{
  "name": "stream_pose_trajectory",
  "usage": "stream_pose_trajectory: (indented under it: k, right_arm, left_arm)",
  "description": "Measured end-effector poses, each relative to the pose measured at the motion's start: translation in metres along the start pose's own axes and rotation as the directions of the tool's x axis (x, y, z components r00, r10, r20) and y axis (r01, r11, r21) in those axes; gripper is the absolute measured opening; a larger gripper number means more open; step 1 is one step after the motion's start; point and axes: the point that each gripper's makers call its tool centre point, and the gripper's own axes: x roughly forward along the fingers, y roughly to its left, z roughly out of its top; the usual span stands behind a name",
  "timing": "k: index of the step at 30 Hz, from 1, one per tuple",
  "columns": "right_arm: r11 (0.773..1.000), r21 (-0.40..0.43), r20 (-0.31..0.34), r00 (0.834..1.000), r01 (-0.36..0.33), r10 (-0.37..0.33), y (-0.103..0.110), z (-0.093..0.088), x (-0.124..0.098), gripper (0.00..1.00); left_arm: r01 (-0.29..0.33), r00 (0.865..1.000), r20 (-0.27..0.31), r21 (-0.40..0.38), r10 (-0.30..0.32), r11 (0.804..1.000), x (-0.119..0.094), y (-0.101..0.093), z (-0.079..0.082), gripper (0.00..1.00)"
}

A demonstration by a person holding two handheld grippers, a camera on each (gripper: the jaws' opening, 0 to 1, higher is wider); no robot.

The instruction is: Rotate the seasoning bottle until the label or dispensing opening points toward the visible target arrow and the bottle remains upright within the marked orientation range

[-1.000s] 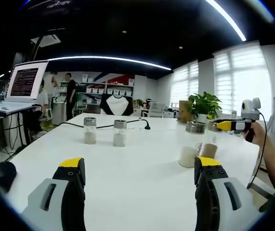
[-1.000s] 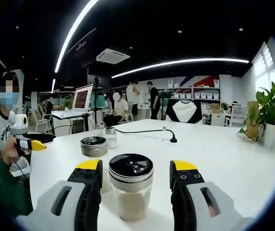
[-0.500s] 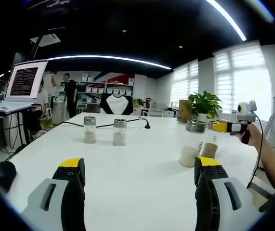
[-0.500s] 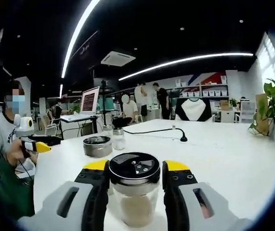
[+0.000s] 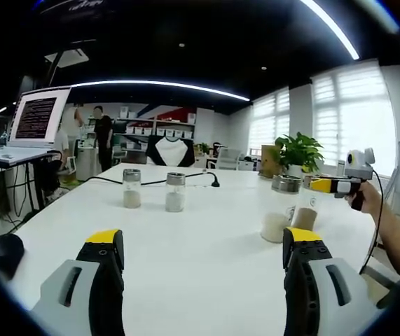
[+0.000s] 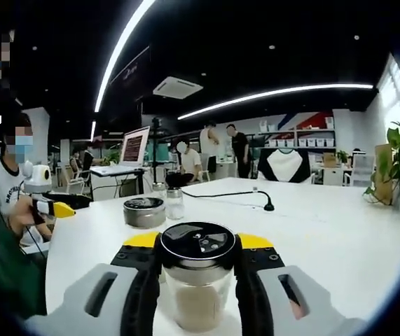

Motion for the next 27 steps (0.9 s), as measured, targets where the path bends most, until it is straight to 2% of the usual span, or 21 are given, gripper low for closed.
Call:
stream_pose_trajectory:
  k: [16, 27]
  right_arm:
    - [0.999, -0.002, 0.022, 0.999, 0.047, -0.047, -0.0033, -0.0003, 0.0000, 0.39]
    - [0.992, -0.006, 0.021, 0.992, 0.124, -0.124, -0.0063, 0.0001, 0.0011, 0.39]
  left_arm:
    - [0.003, 1.000, -0.001, -0.002, -0.003, 1.000, 0.0002, 0.0007, 0.0006, 0.99]
    - [0.005, 1.000, 0.001, -0.004, -0.005, 1.000, -0.0005, 0.0019, 0.0022, 0.99]
